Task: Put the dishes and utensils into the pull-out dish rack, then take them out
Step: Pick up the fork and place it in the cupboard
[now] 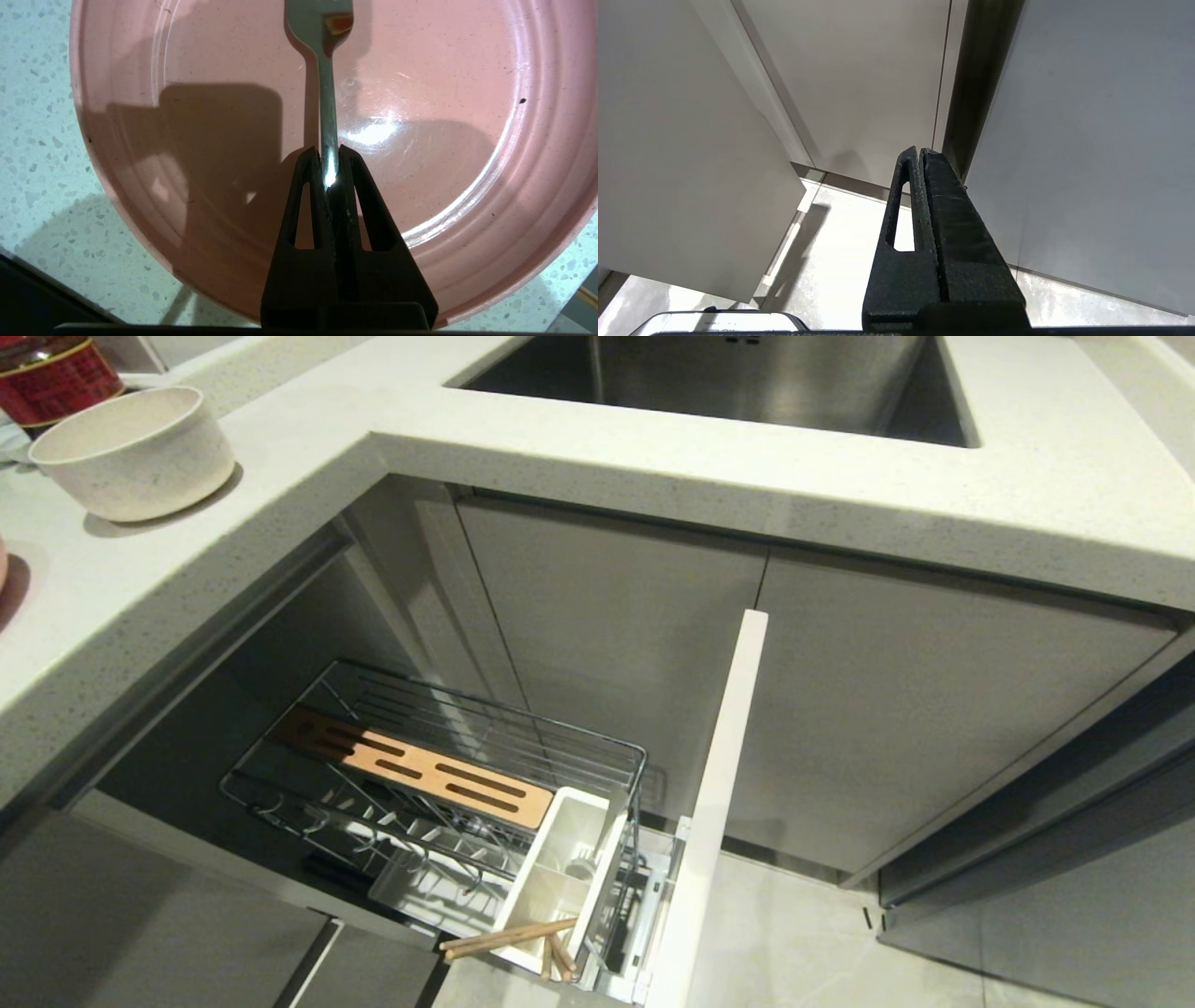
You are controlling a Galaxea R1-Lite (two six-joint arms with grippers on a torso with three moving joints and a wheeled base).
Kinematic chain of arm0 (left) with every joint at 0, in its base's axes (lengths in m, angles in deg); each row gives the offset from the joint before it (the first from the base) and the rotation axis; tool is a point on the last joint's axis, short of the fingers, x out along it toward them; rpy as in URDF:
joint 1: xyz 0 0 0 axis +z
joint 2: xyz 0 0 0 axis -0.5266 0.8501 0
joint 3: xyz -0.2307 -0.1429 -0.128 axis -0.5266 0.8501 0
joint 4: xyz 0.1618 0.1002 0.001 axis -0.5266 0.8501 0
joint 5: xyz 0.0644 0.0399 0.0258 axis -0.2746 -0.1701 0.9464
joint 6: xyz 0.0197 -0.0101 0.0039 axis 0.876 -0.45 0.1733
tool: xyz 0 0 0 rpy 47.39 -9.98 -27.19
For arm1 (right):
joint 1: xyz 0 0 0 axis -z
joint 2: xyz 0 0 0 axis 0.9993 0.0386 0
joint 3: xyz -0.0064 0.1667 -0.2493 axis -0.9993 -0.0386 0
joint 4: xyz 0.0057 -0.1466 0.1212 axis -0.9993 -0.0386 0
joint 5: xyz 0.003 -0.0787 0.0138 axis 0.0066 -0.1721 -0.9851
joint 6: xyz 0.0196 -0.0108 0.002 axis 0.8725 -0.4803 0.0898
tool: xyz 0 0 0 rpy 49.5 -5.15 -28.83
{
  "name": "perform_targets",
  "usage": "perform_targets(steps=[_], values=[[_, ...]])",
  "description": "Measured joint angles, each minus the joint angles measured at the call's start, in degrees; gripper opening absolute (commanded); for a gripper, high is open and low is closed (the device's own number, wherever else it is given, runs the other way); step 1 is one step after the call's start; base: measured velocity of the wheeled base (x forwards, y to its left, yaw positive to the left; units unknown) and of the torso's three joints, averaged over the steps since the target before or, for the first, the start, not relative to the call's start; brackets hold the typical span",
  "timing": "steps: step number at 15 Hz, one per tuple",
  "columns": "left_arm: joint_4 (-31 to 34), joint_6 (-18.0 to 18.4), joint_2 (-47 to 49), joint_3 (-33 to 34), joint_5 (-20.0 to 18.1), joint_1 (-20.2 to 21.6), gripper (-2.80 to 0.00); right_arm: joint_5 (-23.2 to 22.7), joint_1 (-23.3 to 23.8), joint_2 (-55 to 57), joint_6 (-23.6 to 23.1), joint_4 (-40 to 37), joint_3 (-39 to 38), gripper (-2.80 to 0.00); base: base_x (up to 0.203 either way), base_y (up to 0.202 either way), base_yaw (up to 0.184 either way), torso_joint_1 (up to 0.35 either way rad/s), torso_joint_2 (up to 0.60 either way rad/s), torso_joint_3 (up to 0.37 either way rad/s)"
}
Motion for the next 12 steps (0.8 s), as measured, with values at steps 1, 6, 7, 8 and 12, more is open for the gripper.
perform_targets(steps=[1,6,7,8,12], values=[[0.07,-0.02,-0.02,-0.21,-0.04,-0.09,-2.80,0.00,0.00,0.00,0.02,0.00,0.00,-2.80,0.000,0.000,0.000,0.000,0.00,0.000],[-0.43,-4.63,-1.60,-5.88,-0.87,-1.40,-2.80,0.00,0.00,0.00,0.02,0.02,0.00,-2.80,0.000,0.000,0.000,0.000,0.00,0.000],[-1.95,-7.47,-2.40,-6.51,-0.92,-2.01,-2.80,0.00,0.00,0.00,0.01,0.01,0.00,-2.80,0.000,0.000,0.000,0.000,0.00,0.000],[-4.54,-11.91,-3.43,-6.86,-0.92,-3.42,-2.80,0.00,0.00,0.00,0.02,0.02,0.00,-2.80,0.000,0.000,0.000,0.000,0.00,0.000],[-15.28,-37.30,-8.08,-7.09,-0.85,-18.45,-2.80,0.00,0.00,0.00,0.00,0.02,0.00,-2.80,0.000,0.000,0.000,0.000,0.00,0.000]])
